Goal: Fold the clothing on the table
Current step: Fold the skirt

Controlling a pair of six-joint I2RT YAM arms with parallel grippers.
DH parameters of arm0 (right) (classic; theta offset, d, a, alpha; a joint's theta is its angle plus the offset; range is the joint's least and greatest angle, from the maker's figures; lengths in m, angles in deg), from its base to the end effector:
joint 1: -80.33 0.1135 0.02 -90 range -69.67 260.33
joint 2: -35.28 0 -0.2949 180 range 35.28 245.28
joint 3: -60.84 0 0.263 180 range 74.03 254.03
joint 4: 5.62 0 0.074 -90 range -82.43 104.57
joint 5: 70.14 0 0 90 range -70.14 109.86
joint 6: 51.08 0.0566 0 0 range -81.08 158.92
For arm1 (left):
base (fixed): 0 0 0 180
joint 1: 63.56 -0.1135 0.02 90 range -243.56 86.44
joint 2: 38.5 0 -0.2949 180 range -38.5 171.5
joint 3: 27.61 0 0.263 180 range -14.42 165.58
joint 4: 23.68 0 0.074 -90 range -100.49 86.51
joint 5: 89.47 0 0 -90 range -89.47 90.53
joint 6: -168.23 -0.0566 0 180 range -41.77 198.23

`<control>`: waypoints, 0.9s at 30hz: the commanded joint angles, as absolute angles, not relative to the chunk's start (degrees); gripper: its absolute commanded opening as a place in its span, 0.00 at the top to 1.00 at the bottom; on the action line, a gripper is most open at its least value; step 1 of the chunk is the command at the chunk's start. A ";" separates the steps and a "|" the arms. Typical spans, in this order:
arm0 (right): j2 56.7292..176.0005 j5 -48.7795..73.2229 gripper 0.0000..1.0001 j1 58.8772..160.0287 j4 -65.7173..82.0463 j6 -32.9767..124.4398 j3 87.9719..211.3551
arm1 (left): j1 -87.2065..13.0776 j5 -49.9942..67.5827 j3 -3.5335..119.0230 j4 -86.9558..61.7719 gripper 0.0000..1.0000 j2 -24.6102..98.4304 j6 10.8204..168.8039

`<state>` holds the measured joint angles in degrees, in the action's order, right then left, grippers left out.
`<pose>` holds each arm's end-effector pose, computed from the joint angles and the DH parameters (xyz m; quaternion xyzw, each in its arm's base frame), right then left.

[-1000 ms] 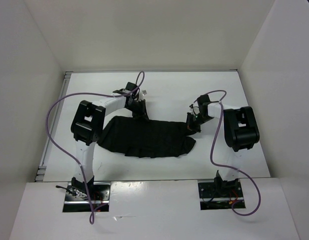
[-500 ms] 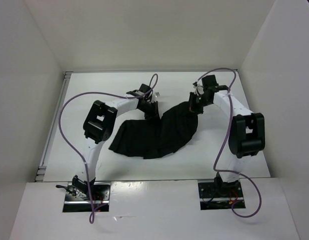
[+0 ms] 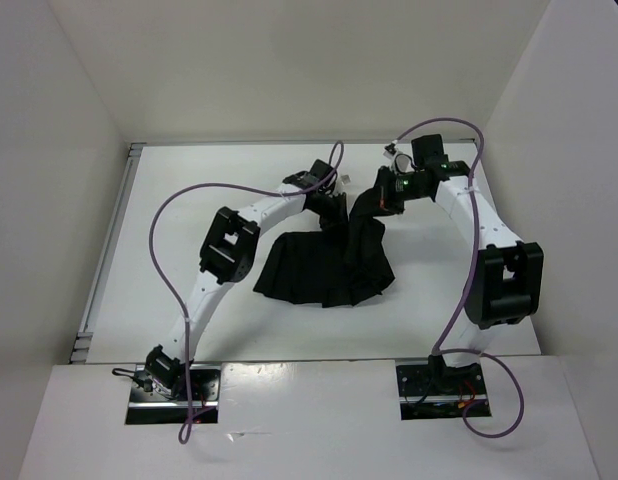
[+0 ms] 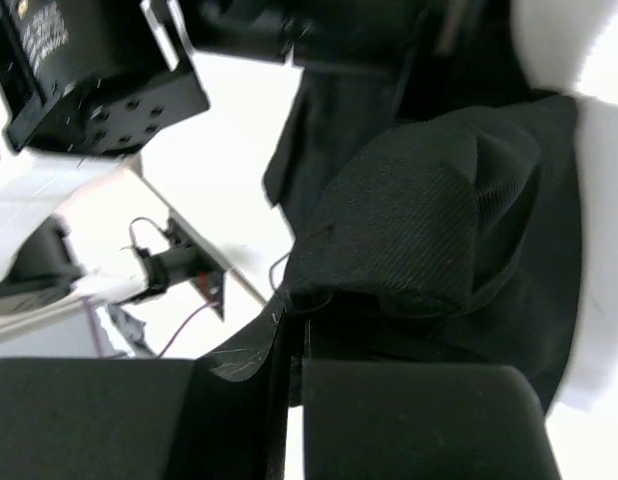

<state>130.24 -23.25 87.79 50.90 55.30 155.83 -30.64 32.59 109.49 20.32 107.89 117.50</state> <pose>0.3640 0.0867 0.3113 -0.0363 0.8961 0.3996 0.1897 0.4857 -0.3502 0.1365 0.0363 0.9156 -0.3901 0.0902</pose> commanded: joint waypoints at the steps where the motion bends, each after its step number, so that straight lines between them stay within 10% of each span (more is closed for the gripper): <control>1: 128.18 -30.92 1.00 89.46 48.80 56.93 156.21 | -31.04 30.33 117.56 25.54 0.93 110.82 117.26; 15: 129.50 -31.56 1.00 91.14 48.61 58.16 156.21 | -39.20 22.44 102.76 24.76 0.75 88.44 113.65; 27: 133.71 -31.03 1.00 95.35 46.16 61.32 159.19 | -47.39 11.70 67.15 20.10 0.89 69.62 112.51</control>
<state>132.78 -30.24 93.56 49.00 59.30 155.79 -48.56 13.24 72.29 20.73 69.14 114.02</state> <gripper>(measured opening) 0.028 0.116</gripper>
